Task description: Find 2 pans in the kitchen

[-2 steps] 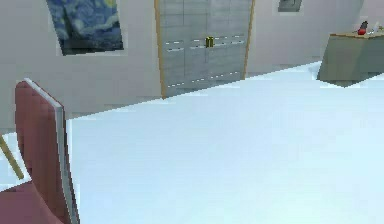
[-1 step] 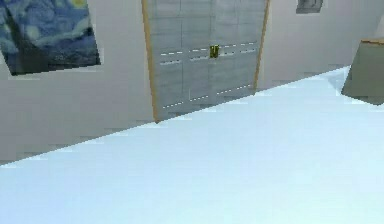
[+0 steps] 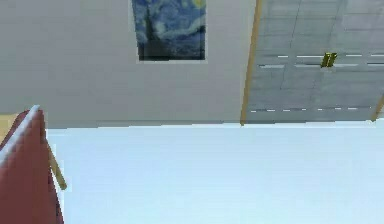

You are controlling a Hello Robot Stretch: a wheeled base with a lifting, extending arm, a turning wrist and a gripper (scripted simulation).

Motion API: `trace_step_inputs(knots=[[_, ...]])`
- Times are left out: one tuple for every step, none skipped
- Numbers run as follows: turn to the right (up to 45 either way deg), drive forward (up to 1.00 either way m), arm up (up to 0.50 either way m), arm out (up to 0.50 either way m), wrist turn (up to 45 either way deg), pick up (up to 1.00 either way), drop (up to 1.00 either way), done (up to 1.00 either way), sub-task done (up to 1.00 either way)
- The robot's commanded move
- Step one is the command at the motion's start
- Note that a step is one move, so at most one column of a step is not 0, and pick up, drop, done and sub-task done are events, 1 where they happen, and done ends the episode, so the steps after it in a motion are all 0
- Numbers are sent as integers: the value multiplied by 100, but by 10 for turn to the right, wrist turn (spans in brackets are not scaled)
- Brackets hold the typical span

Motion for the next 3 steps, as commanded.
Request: trace_step_inputs(knots=[[0, 100, 0, 0, 0, 0, 0, 0, 0], [-90, 0, 0, 0, 0, 0, 0, 0, 0], [0, 15, 0, 0, 0, 0, 0, 0, 0]])
